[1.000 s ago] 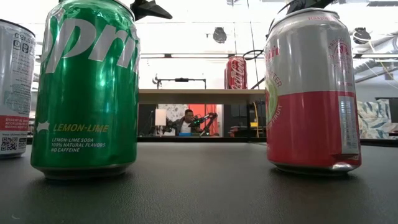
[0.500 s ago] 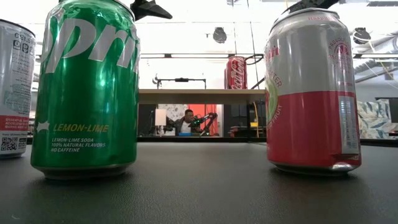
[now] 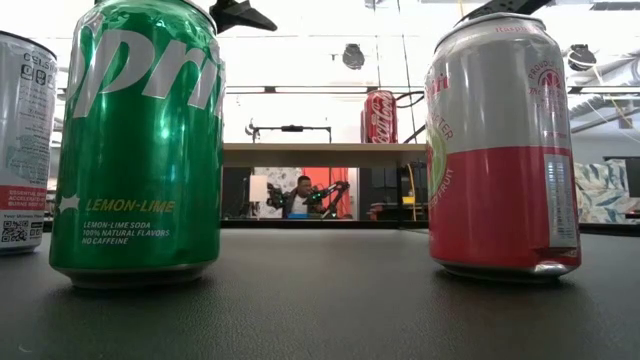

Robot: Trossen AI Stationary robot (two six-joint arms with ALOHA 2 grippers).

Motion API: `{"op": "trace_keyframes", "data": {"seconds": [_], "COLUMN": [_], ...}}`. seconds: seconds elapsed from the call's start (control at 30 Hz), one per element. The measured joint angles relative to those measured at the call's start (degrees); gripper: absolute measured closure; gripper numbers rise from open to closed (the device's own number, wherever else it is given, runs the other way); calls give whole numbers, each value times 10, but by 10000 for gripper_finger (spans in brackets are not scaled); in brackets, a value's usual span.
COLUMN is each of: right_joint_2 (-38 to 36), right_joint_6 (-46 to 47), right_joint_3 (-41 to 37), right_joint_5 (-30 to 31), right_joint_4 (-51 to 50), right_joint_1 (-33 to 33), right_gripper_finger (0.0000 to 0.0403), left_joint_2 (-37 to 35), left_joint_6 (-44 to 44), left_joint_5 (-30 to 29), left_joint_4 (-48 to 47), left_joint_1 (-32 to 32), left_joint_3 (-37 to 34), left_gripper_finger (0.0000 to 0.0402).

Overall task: Place canned beverage on shelf
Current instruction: Put the top white pink soda can on the shelf

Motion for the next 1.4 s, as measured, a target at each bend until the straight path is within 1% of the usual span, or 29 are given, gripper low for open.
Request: {"op": "trace_keyframes", "data": {"seconds": [0.17,0.3,0.43,0.53,0.7,0.9,1.03,1.2,1.4], "right_joint_2": [-20,-58,-100,-128,-175,-214,-231,-245,-250], "right_joint_6": [14,38,77,101,162,233,267,308,351], "right_joint_3": [5,15,25,36,54,72,80,91,121], "right_joint_5": [-36,-59,-85,-90,-93,-127,-151,-180,-200], "right_joint_4": [-13,-28,-75,-108,-128,-138,-141,-140,-141], "right_joint_1": [0,1,12,32,70,118,149,184,231], "right_gripper_finger": [176,181,182,181,182,181,181,180,180], "left_joint_2": [0,0,0,0,0,0,0,0,0], "left_joint_6": [0,0,0,2,27,50,52,76,108], "left_joint_5": [-7,-7,-11,-22,-32,-45,-48,-60,-64], "left_joint_4": [0,0,0,1,10,58,85,100,113], "left_joint_1": [0,0,0,0,0,0,1,-3,-12], "left_joint_3": [0,0,0,0,0,0,0,0,0], "left_gripper_finger": [15,15,15,15,15,15,15,15,15]}}
